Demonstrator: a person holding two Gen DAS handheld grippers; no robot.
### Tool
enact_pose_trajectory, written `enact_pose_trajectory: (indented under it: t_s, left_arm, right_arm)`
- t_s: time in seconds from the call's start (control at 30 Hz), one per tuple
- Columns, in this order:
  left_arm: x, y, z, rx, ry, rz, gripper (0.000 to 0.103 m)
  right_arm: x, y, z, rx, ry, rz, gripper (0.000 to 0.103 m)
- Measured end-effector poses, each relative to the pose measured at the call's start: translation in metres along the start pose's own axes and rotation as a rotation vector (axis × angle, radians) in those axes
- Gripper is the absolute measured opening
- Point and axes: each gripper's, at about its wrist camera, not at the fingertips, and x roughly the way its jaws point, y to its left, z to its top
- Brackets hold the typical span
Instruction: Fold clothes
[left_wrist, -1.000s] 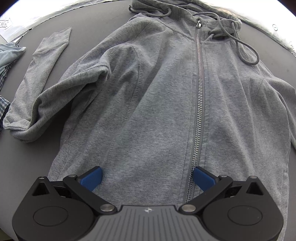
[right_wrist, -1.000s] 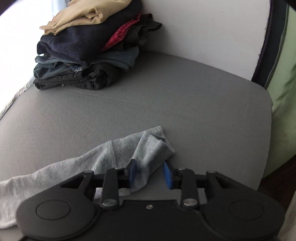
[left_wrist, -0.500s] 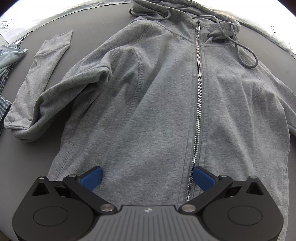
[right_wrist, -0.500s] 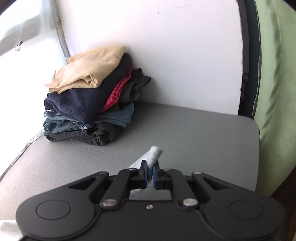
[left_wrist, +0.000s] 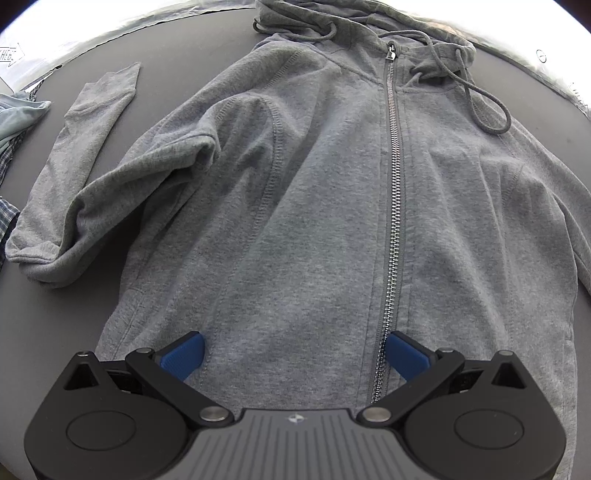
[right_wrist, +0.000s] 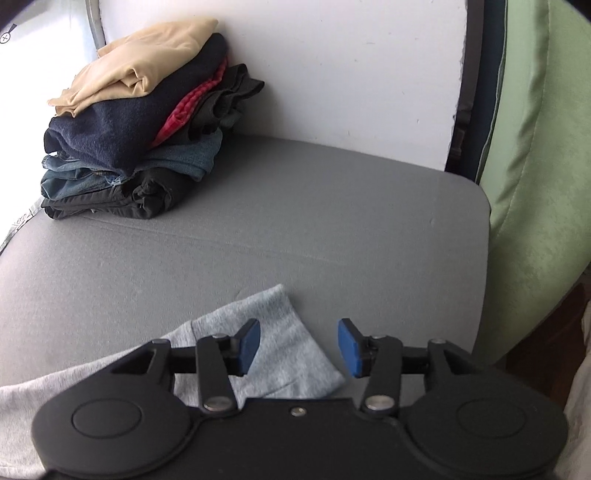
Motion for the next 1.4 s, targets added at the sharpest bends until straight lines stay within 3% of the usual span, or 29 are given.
enact_pose_trajectory:
  t_s: [0.23,0.27,0.3,0.37,0.4,0.73,0.77,0.83,0.87,0.9,0.97,1.03,1.1,1.3,1.4]
  left_arm:
    - [-0.002,0.001,-0.002,-0.005,-0.016,0.000,0.103]
    - [-0.002,0.001,-0.002,-0.005,-0.018,0.000,0.103]
    - [-0.002,0.001,-0.002,-0.006,-0.019,0.001,0.103]
    - [-0.002,0.001,-0.002,-0.007,-0.023,0.001,0.103]
    - [-0.003,0.001,-0.003,-0.008,-0.025,0.002,0.103]
    - [-0.005,0.001,-0.009,-0.006,-0.067,0.003,0.103]
    - [-0.005,0.001,-0.011,-0.005,-0.081,0.002,0.103]
    - [-0.007,0.001,-0.016,-0.003,-0.110,0.001,0.103]
    - [-0.008,0.002,-0.019,-0.007,-0.122,0.003,0.103]
    - [-0.011,0.002,-0.022,-0.009,-0.126,0.015,0.103]
    - [-0.020,0.004,-0.032,-0.012,-0.130,0.055,0.103]
    - [-0.034,0.015,-0.046,-0.019,-0.165,0.021,0.103]
    - [-0.047,0.029,-0.058,-0.045,-0.194,-0.004,0.103]
    - [-0.073,0.094,-0.081,-0.206,-0.240,-0.044,0.103]
    - [-0.080,0.124,-0.086,-0.233,-0.252,-0.061,0.103]
  right_arm:
    - [0.039,-0.004,0.011,0.037,0.085,0.087,0.066]
    - [0.040,-0.003,0.011,0.026,0.084,0.096,0.061]
    - [0.039,-0.001,0.010,0.007,0.078,0.103,0.033]
    - [0.040,0.002,0.010,-0.037,0.068,0.097,0.008]
    - [0.041,0.004,0.011,-0.064,0.064,0.078,0.003]
    - [0.051,0.022,0.017,-0.334,0.023,-0.118,0.002]
    - [0.046,0.023,0.017,-0.329,0.013,-0.091,0.004]
    - [0.036,0.030,0.015,-0.321,0.000,-0.029,0.019]
    - [0.030,0.034,0.013,-0.318,-0.007,0.000,0.034]
    - [0.025,0.041,0.010,-0.328,-0.012,0.020,0.041]
    - [0.014,0.059,0.002,-0.373,-0.010,0.079,0.048]
    - [0.001,0.081,-0.010,-0.427,-0.010,0.146,0.059]
    - [-0.015,0.101,-0.024,-0.473,-0.012,0.213,0.083]
    - [-0.070,0.155,-0.080,-0.591,0.024,0.394,0.101]
    - [-0.091,0.176,-0.108,-0.618,0.062,0.463,0.102]
